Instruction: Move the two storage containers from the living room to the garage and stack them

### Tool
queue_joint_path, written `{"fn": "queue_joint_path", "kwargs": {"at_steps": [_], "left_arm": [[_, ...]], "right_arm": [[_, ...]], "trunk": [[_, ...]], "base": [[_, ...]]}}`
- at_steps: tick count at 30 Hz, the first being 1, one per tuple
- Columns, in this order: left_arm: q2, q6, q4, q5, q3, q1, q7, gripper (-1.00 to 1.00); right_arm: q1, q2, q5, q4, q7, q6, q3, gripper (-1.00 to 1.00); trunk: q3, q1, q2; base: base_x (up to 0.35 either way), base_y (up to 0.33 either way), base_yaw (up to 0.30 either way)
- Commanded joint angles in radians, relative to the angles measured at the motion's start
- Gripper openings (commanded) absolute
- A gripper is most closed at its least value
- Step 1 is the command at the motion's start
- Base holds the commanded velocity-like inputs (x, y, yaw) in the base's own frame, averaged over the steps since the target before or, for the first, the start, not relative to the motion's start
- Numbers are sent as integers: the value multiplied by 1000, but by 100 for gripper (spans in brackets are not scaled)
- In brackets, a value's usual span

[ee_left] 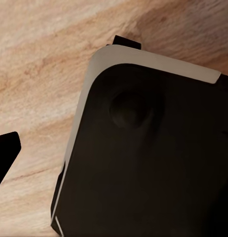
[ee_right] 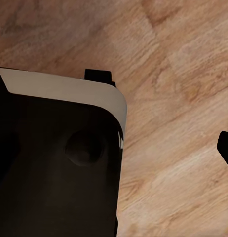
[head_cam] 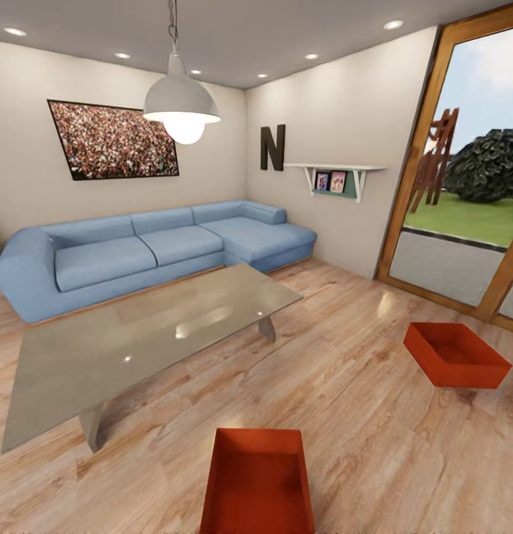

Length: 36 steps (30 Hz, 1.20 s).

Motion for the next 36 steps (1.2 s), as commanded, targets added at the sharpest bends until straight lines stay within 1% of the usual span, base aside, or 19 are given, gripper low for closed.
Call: {"fn": "queue_joint_path", "kwargs": {"at_steps": [1, 36], "left_arm": [[0, 4, -3, 11, 0, 1, 1, 100], [0, 4, -3, 11, 0, 1, 1, 100]], "right_arm": [[-2, 0, -3, 3, -2, -5, 8, 100], [-2, -1, -2, 2, 1, -5, 9, 100]], "trunk": [[-2, 0, 0], [-58, 0, 0]], "base": [[0, 0, 0], [0, 0, 0]]}}
